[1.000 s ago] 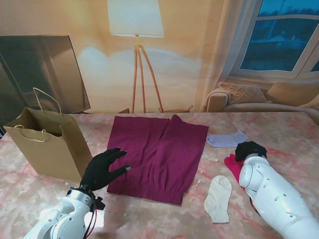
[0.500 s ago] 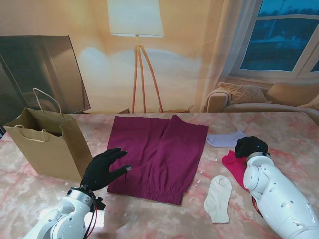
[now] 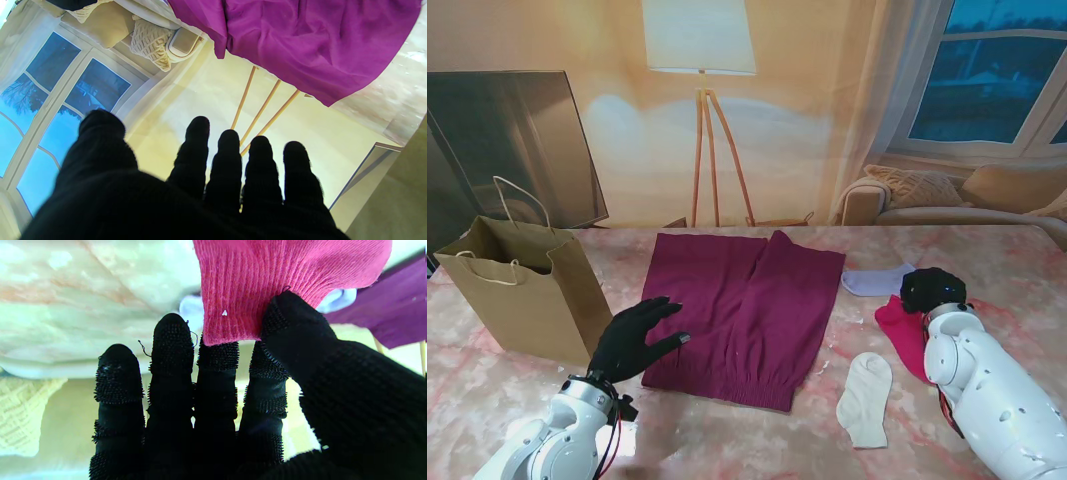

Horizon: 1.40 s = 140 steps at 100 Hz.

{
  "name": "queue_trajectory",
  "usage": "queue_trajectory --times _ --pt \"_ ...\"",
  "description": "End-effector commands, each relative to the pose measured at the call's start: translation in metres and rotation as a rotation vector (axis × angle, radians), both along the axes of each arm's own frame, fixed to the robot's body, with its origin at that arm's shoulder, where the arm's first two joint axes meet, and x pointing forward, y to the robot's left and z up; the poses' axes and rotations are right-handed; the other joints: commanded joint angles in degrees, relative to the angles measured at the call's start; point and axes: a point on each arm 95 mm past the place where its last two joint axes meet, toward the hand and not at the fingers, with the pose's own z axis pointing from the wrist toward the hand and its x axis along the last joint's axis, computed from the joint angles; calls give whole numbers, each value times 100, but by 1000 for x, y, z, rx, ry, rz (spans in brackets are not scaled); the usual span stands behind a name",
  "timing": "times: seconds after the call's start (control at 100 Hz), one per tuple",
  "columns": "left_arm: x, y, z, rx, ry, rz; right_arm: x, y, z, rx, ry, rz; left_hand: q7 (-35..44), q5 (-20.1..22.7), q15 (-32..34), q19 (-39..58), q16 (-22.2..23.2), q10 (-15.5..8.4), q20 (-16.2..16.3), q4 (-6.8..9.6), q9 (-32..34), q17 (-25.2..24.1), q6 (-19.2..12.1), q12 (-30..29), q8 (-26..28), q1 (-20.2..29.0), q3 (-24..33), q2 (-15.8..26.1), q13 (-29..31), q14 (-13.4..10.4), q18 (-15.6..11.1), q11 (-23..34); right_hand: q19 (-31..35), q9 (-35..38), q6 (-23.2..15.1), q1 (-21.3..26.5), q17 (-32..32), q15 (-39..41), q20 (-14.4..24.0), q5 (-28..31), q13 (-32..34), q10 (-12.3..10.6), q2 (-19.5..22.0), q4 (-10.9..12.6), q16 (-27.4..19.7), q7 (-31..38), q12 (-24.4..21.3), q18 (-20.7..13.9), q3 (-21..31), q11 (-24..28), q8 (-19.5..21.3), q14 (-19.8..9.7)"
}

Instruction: Fold the socks and the shorts into the kraft paper bag

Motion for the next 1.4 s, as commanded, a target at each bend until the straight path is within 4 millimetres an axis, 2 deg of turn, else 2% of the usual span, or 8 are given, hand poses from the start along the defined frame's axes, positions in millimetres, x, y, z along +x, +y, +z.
queue_trajectory --times 0.0,0.14,0.29,0.75,1.06,1.39 --pt "0 -1 2 -4 -2 -6 -1 3 -3 -5 -27 14 -79 -26 -129 -79 -38 26 -49 384 -232 -33 -97 -38 38 -52 -223 246 -221 -140 -128 -125 250 20 -170 17 38 161 213 -5 98 131 125 -28 197 159 110 174 450 141 299 39" --pt "1 -1 3 -4 -3 -6 -2 5 -3 13 -79 39 -78 -23 -131 -88 -38 39 -53 385 -237 -43 -79 -36 39 -50 -221 256 -226 -133 -128 -125 67 -180 -285 70 -180 -8 201 -93 -182 35 425 31 152 57 85 151 295 91 450 -3" --pt "1 -2 3 -6 -7 -9 -9 2 -3 30 -73 108 -78 -19 -130 -92 -37 26 -55 385 -232 -46 -82 -34 40 -57 -224 258 -224 -135 -128 -123 -188 -337 -494 108 -476 -224 216 -157 -428 -98 640 48 67 -29 25 28 92 -7 443 -44" --pt "-1 -4 0 -8 -5 -12 -38 -31 -8 39 -48 193 -80 -17 -130 -98 -37 35 -59 387 -222 -41 -86 -31 40 -59 -225 260 -225 -134 -134 -119 -357 -598 -909 82 -809 -529 419 -345 -869 -236 1037 159 1 -69 136 -58 -30 -231 527 -73" --pt "-2 -6 -1 -12 -2 -15 -56 -43 -8 71 -76 208 -84 -25 -132 -101 -38 35 -59 387 -240 -51 -76 -32 39 -60 -226 261 -232 -132 -135 -125 -388 -723 -995 121 -954 -654 524 -383 -1063 -230 1090 185 -18 -130 200 -71 -103 -346 580 -63" --pt "-3 -5 -1 -10 0 -14 -77 -53 -3 50 -72 264 -88 -35 -137 -101 -40 39 -60 388 -251 -53 -81 -35 38 -57 -222 267 -250 -128 -130 -130 -538 -790 -1030 103 -1072 -827 577 -264 -1203 -251 915 143 -63 -120 196 -92 -7 -505 545 -87"
